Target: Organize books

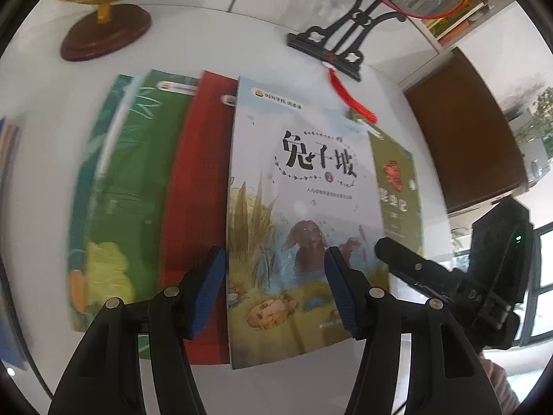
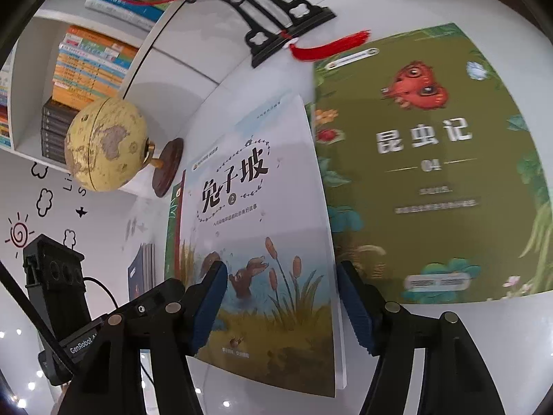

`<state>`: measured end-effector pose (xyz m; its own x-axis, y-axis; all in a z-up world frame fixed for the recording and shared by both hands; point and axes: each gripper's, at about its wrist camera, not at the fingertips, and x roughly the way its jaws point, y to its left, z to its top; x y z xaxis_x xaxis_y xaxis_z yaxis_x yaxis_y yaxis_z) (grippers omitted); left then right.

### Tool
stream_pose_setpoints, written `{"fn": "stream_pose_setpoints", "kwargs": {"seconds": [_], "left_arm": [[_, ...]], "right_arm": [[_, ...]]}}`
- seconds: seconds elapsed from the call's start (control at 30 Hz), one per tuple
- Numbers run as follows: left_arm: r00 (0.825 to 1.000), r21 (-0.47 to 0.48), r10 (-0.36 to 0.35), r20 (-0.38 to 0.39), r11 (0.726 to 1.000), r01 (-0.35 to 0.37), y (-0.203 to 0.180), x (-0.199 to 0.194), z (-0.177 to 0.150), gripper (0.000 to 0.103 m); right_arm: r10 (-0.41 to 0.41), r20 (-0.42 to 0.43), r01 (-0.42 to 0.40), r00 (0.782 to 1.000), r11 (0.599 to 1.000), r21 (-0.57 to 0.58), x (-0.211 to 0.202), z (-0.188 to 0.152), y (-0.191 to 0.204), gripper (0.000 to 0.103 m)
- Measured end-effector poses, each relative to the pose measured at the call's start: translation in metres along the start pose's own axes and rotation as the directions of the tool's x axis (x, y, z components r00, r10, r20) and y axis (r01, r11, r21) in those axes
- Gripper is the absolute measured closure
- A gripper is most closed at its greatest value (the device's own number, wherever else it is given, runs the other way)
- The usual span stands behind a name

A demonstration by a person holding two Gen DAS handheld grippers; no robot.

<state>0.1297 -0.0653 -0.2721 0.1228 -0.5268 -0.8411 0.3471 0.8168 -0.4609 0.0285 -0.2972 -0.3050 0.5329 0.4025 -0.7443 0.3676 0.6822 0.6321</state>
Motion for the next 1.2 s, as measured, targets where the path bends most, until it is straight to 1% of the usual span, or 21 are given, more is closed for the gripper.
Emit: {"fn": "stream_pose_setpoints", "kwargs": {"seconds": [0.1,0.17,0.27,0.33,0.37,0.5,0.53,0.6,0.63,0.67,0.73,0.77,0.83,0.9,0.93,0.97,1.03,1.07,1.13,1.17,1.2], "left_arm": [[0.997,-0.009,-0.073,-0.015,0.997,0.073,-0.008,0.007,0.000,0.047],[0.994,-0.002,-0.106,-0.012,0.994,0.106,-0.018,0.010,0.000,0.047],[0.987,0.039,-0.158,-0.023,0.987,0.159,-0.041,0.015,0.000,0.047],[0.984,0.067,-0.177,-0.019,0.982,0.178,-0.054,0.015,0.001,0.040],[0.983,0.075,-0.181,-0.015,0.980,0.182,-0.057,0.015,0.001,0.039],[0.987,0.097,-0.161,-0.025,0.982,0.163,-0.062,0.021,0.004,0.040],[0.986,0.099,-0.166,-0.029,0.981,0.168,-0.062,0.022,0.004,0.044],[0.978,0.107,-0.205,-0.038,0.972,0.208,-0.066,0.022,0.002,0.048],[0.973,0.108,-0.228,-0.040,0.967,0.231,-0.069,0.022,0.000,0.048],[0.971,0.117,-0.238,-0.032,0.964,0.240,-0.075,0.022,-0.003,0.048],[0.972,0.138,-0.233,-0.007,0.963,0.232,-0.082,0.021,-0.005,0.048],[0.972,0.138,-0.234,-0.003,0.963,0.232,-0.083,0.022,-0.005,0.048],[0.973,0.129,-0.231,0.008,0.965,0.228,-0.084,0.023,-0.003,0.048],[0.985,0.134,-0.169,0.015,0.977,0.166,-0.084,0.029,0.001,0.046],[0.994,0.139,-0.111,0.006,0.984,0.109,-0.083,0.035,0.003,0.046],[0.997,0.140,-0.074,-0.011,0.987,0.074,-0.081,0.041,0.006,0.046],[0.998,0.114,-0.059,-0.033,0.991,0.062,-0.074,0.050,0.009,0.046],[0.996,0.096,-0.080,-0.037,0.992,0.083,-0.071,0.050,0.011,0.046],[0.985,0.054,-0.172,-0.020,0.983,0.173,-0.067,0.045,0.013,0.046],[0.963,0.018,-0.268,-0.024,0.963,0.268,-0.064,0.043,0.013,0.046],[0.939,-0.018,-0.343,-0.036,0.939,0.342,-0.064,0.045,0.013,0.046]], "right_arm": [[-0.013,0.016,0.013,1.000,1.000,-0.020,-0.011,0.002,-0.009,0.038],[-0.002,0.045,0.003,0.999,1.000,-0.031,-0.023,0.004,-0.019,0.038],[0.005,0.064,-0.004,0.998,1.000,-0.011,-0.033,0.006,-0.033,0.039],[-0.017,0.062,0.016,0.998,1.000,0.007,-0.036,0.006,-0.042,0.039],[-0.017,0.060,0.015,0.998,1.000,0.024,-0.037,0.006,-0.048,0.039],[0.043,0.068,-0.047,0.997,0.997,0.059,-0.045,0.007,-0.059,0.039],[0.086,0.081,-0.090,0.993,0.994,0.055,-0.050,0.007,-0.061,0.039],[0.159,0.107,-0.163,0.981,0.986,0.034,-0.058,0.008,-0.061,0.041],[0.169,0.124,-0.172,0.978,0.985,0.016,-0.063,0.008,-0.059,0.042],[0.145,0.133,-0.146,0.980,0.989,-0.003,-0.065,0.009,-0.058,0.047],[0.024,0.129,-0.019,0.991,0.999,-0.037,-0.063,0.011,-0.054,0.050],[0.003,0.120,0.001,0.993,0.999,-0.041,-0.061,0.011,-0.054,0.051],[-0.014,0.120,0.017,0.993,1.000,-0.025,-0.059,0.011,-0.059,0.057],[-0.039,0.108,0.040,0.993,0.999,-0.009,-0.058,0.010,-0.066,0.066],[-0.064,0.099,0.065,0.993,0.998,-0.013,-0.057,0.010,-0.068,0.068],[-0.079,0.097,0.082,0.992,0.996,-0.024,-0.056,0.009,-0.070,0.074],[-0.073,0.103,0.076,0.992,0.997,-0.021,-0.059,0.008,-0.074,0.076],[-0.063,0.104,0.065,0.993,0.998,-0.010,-0.059,0.008,-0.078,0.076],[-0.049,0.110,0.048,0.993,0.999,0.007,-0.061,0.007,-0.083,0.077],[-0.045,0.113,0.044,0.993,0.999,0.011,-0.062,0.008,-0.085,0.077],[-0.037,0.112,0.036,0.993,0.999,0.014,-0.062,0.008,-0.086,0.077]]}}
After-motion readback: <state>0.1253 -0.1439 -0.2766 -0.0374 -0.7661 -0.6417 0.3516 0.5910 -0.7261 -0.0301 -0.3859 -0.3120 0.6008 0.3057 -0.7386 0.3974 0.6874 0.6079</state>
